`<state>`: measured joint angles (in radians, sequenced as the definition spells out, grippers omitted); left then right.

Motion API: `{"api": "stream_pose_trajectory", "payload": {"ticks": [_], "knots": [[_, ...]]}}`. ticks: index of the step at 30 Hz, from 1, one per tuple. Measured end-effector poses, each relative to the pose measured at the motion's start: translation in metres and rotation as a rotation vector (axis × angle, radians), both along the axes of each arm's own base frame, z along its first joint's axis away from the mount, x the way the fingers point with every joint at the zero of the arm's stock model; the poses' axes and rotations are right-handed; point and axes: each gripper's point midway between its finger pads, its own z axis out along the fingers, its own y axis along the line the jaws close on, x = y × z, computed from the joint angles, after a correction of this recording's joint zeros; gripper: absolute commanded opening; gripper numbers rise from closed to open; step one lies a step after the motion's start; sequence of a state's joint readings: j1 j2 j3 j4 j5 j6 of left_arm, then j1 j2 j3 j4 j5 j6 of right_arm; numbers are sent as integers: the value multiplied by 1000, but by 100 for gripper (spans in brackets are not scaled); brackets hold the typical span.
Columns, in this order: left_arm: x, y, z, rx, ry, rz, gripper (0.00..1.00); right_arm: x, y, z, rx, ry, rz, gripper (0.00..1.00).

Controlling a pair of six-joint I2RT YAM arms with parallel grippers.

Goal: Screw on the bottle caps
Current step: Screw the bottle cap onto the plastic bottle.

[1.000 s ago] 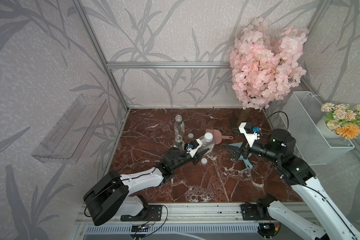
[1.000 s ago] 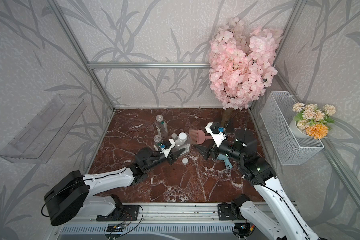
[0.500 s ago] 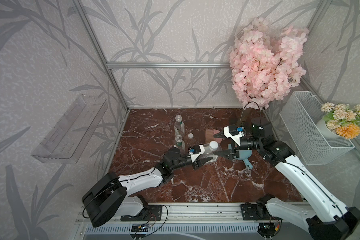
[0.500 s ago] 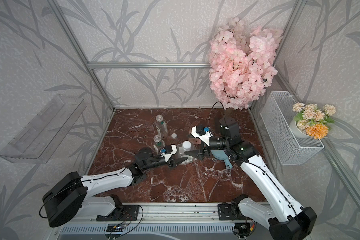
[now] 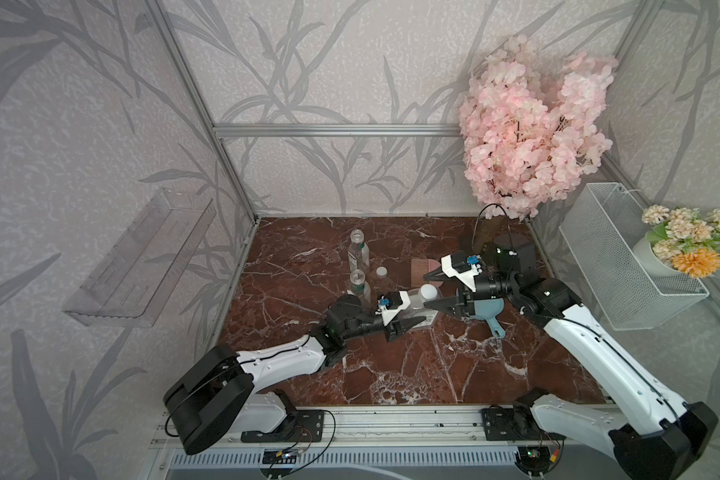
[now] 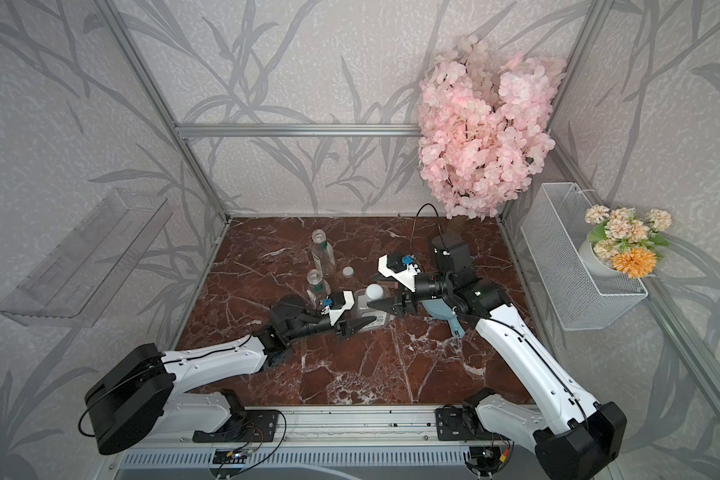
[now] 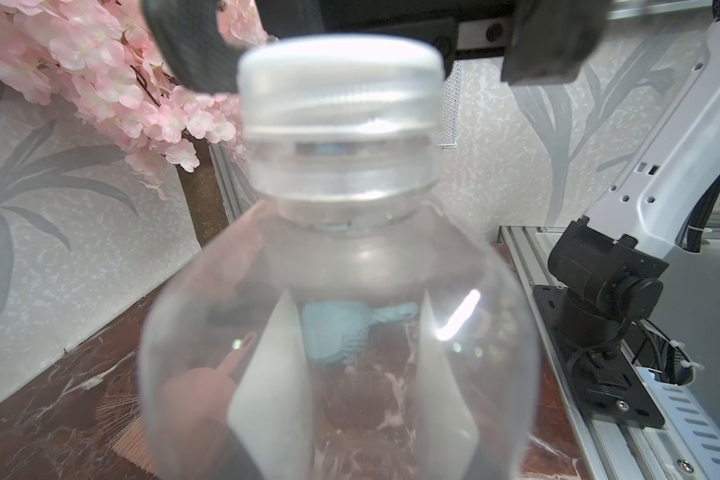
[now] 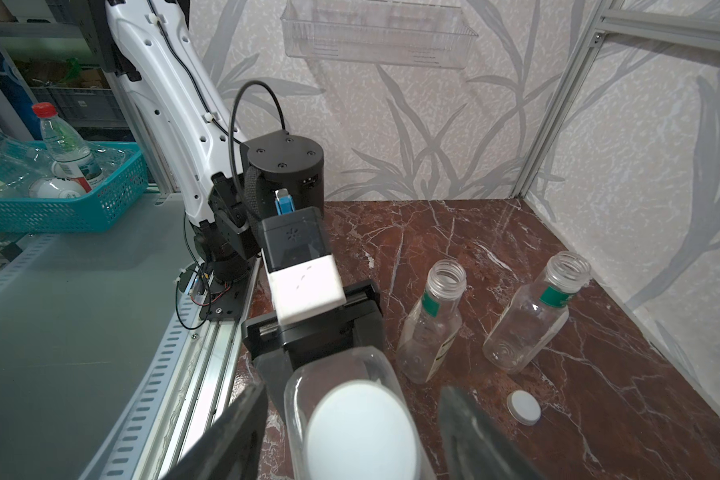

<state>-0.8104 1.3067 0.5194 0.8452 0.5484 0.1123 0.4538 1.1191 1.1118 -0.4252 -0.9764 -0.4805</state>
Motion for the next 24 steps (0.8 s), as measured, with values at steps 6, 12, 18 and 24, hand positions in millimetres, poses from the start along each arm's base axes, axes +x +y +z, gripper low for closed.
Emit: {"api": "stream_pose_trajectory", "payload": {"ticks": [6, 12, 18, 24], "knots": [[0, 0, 0, 0, 0, 0, 20, -1, 0, -2, -8, -7, 4, 60], [0, 0, 0, -1, -1, -1, 20, 0, 0, -7, -22, -6, 7, 50], [0, 0, 1, -1, -1, 2, 19, 1, 0, -7, -25, -18, 2, 42], [4, 2, 2, -1, -6, 28, 19, 1, 0, -8, -15, -34, -25, 35]]}}
